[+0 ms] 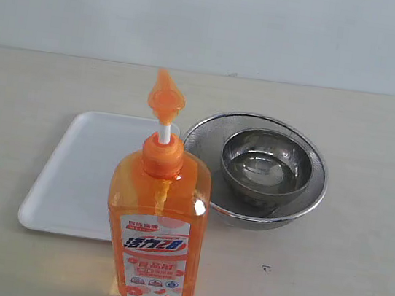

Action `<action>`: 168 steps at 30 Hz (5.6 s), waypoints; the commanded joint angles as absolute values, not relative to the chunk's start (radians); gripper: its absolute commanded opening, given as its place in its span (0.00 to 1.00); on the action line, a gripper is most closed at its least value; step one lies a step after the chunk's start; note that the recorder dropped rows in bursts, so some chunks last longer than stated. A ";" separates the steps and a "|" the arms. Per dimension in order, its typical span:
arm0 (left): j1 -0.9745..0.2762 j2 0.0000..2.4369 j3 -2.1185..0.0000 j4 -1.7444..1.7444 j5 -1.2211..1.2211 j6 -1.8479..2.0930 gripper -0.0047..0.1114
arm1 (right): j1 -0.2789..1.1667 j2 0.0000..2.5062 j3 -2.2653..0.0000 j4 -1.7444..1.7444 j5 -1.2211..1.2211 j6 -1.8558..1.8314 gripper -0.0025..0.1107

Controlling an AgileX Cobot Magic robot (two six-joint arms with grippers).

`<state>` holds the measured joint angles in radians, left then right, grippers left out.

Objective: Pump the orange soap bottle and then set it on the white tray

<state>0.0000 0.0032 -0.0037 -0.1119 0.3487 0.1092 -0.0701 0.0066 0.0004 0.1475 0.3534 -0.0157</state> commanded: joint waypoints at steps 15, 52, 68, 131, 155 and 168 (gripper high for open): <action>0.002 0.000 0.000 -0.117 0.340 0.102 0.08 | -0.034 0.000 0.000 0.147 0.350 -0.020 0.02; 0.002 0.000 0.000 -0.117 0.340 0.102 0.08 | -0.028 0.000 -0.344 0.290 0.422 -0.042 0.02; 0.002 0.000 0.000 -0.117 0.340 0.102 0.08 | -0.028 0.000 -0.555 0.307 0.133 -0.032 0.02; 0.002 0.000 0.000 -0.117 0.340 0.102 0.08 | 0.278 1.498 -0.616 1.600 0.933 -2.129 0.59; 0.002 0.000 0.000 -0.117 0.340 0.102 0.08 | 0.278 1.498 -0.629 1.596 1.152 -2.128 0.71; 0.002 0.000 0.000 -0.117 0.340 0.102 0.08 | 0.542 1.498 -0.631 1.697 0.822 -2.128 0.78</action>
<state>0.0000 0.0032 -0.0037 -0.1119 0.3487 0.1092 0.5115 1.5022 -0.6271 1.6481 0.8621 -2.1179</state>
